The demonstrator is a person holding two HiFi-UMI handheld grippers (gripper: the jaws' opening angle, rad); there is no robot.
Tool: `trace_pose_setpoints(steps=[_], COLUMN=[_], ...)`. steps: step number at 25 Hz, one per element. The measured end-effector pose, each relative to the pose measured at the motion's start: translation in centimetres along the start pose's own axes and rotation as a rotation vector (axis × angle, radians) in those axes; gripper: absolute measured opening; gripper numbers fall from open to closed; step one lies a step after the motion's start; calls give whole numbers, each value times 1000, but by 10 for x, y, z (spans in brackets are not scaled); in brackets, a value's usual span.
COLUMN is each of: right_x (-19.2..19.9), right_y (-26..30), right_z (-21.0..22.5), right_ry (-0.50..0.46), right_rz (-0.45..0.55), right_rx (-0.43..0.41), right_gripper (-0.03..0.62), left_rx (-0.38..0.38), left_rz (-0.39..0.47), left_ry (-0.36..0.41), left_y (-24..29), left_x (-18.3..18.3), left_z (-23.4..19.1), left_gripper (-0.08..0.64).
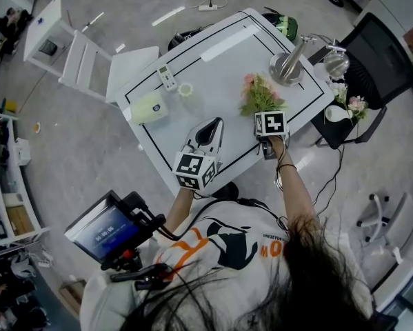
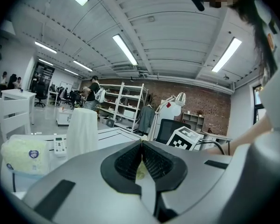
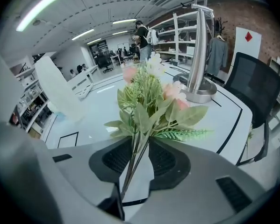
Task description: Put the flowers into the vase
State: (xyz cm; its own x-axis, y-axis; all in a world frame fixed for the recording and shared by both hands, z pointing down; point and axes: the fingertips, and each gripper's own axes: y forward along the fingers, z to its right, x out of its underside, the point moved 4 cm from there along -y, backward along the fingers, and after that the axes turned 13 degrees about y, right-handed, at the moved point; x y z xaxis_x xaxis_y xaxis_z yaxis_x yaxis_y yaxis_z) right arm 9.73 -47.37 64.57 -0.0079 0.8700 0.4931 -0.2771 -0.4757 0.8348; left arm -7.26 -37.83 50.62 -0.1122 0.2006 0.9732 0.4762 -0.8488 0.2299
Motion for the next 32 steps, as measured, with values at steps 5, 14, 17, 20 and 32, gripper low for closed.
trace_pose_setpoints(steps=[5, 14, 17, 20, 32], right_x=[-6, -15, -20, -24, -75], right_y=[-4, -26, -37, -43, -97], right_z=[3, 0, -10, -24, -85], right_ry=[37, 73, 75, 71, -15], right_rz=[37, 131, 165, 196, 361], right_rx=[-23, -85, -129, -197, -362], right_gripper=[50, 28, 28, 26, 26], left_rx=[-36, -85, -105, -130, -170], left_rz=[-1, -16, -21, -24, -57], left_ry=[-11, -26, -22, -17, 50], left_y=[-6, -20, -25, -29, -24], left_x=[2, 6, 6, 5, 0], left_z=[-10, -28, -36, -47, -89], left_gripper=[11, 11, 34, 57, 169])
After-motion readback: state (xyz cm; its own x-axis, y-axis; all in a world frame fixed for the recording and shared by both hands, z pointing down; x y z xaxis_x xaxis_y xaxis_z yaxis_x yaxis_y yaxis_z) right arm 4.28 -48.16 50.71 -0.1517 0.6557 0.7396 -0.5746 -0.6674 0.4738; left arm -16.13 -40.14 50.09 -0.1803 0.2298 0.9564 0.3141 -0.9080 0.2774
